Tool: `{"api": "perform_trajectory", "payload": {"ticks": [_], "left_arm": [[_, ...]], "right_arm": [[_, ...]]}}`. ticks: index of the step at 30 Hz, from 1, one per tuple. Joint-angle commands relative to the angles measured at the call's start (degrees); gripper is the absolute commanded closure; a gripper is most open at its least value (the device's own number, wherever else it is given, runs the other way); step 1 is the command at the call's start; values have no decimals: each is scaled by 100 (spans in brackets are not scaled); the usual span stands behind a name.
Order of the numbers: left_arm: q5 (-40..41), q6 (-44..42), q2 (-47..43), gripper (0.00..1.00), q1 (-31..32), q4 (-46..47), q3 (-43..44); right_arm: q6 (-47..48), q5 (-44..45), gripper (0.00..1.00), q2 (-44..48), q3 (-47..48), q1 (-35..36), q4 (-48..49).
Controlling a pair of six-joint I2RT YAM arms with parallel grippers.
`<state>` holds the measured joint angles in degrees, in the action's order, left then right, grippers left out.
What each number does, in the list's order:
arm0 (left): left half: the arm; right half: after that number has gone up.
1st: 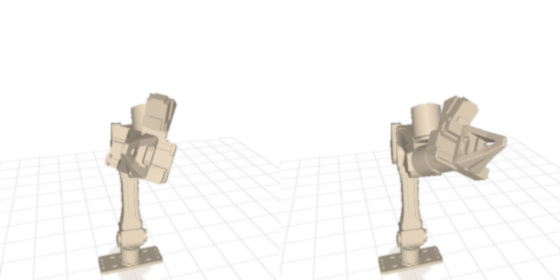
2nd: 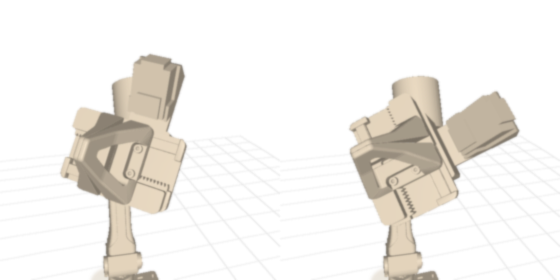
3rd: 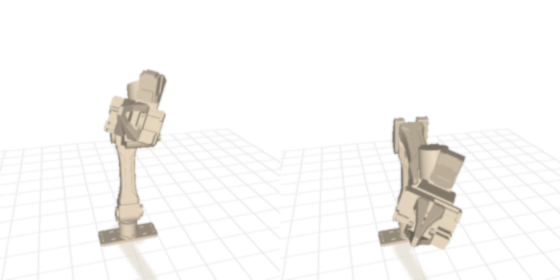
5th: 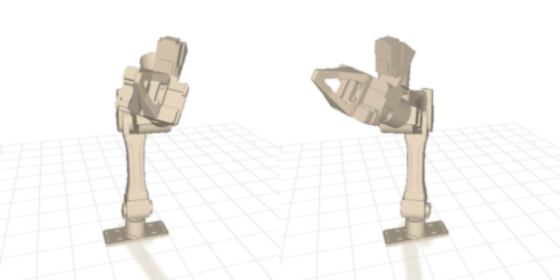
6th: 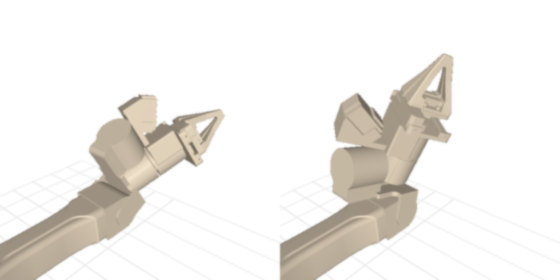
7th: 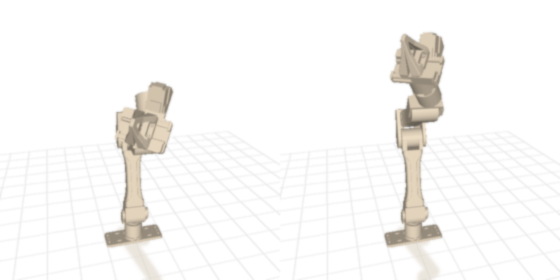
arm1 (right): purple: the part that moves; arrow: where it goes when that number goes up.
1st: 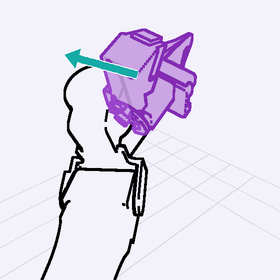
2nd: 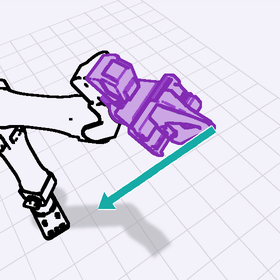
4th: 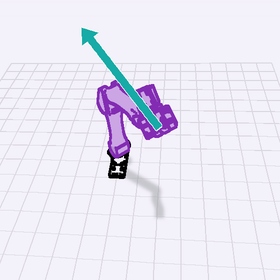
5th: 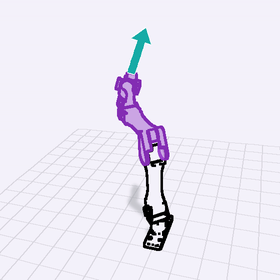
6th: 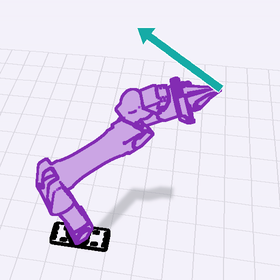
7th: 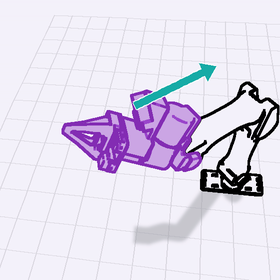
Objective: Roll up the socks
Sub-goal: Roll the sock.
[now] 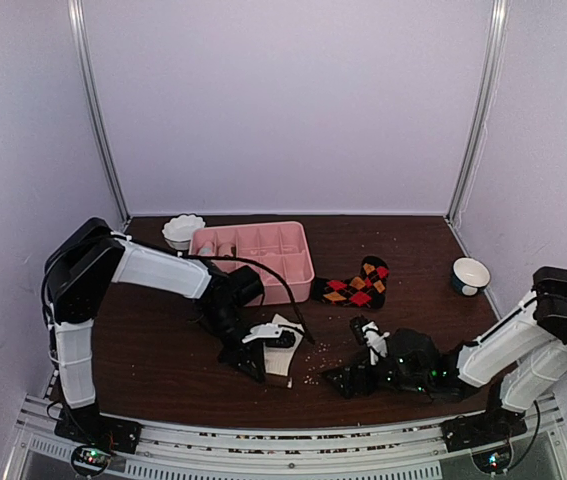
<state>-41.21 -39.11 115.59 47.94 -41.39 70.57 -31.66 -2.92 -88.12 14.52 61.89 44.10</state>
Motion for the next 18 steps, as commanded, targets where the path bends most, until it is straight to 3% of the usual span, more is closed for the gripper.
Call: {"api": "perform_trajectory", "payload": {"ticks": [1,2,5,10,18], "left_arm": [[-254,207,336,100,-269,-450,182],[-296,231,400,100,-294,-520,250],[-410,297,594,100,-345,-701,471],[-577,351,973,100,-364,-1122,824],[-747,345,1187,100,-438,-1356,1015]], "right_arm": [[-785,2229,0,600,-174,-46,-1338],[-840,2273,0,644,-195,-117,-1313],[399,1972,0,630,-122,50,-844],[3391,2822,1,20,99,1459,-39],[4863,1827,32,-1007,1039,1725,146]]}}
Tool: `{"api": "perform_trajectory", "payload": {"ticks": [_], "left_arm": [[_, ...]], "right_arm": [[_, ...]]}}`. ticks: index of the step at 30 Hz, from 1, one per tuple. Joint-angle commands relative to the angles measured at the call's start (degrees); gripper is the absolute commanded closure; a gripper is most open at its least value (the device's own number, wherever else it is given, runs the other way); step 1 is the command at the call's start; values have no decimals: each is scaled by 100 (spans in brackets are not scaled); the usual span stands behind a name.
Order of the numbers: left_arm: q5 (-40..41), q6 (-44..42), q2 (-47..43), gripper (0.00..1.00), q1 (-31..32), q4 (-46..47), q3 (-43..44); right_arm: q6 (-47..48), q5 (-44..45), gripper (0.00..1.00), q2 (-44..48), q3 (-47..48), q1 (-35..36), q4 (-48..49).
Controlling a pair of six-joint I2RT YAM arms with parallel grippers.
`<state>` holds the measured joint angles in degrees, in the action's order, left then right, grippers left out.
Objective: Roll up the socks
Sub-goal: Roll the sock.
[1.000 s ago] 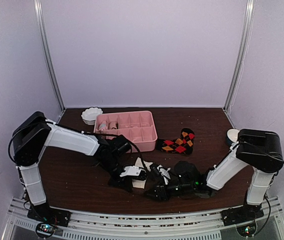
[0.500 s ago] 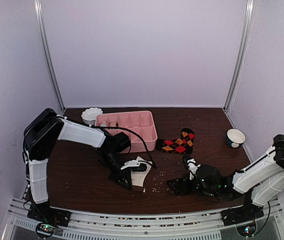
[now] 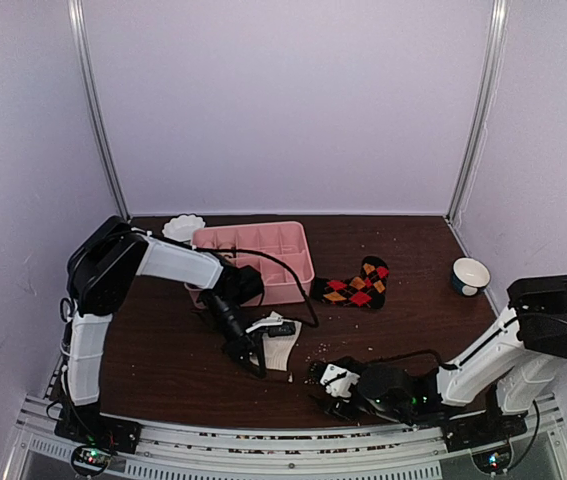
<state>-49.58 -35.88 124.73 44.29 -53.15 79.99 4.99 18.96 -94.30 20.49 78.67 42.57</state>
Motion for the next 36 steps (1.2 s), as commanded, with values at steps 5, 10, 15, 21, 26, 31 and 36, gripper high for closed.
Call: {"api": "perform_trajectory", "payload": {"ticks": [5,10,15,21,26,31,36], "left_arm": [[13,-44,324,100,-103,-282,129],[-54,-137,331,100,-104,-363,153],[-78,-180,326,100,-99,-398,162],[-11,-235,209,64,-114,-342,97],[198,-368,-790,45,-173,245,-510],[351,-578,-1620,44,-178,761,-1099],[650,-431,-2354,47,-175,1768,-1836]], "right_arm": [[1581,-1203,46,-948,1210,-166,-103],[1799,-1672,58,-1318,1603,-491,-456],[1985,-1977,68,-1534,1889,-704,-933],[1846,-2305,92,-1712,2065,-793,-1374],[1278,-2894,100,-1630,2082,-970,-1805],[377,-3407,100,-1579,2293,-1046,-2403],[-1019,-3928,100,-1809,2405,-1241,-2489]]}}
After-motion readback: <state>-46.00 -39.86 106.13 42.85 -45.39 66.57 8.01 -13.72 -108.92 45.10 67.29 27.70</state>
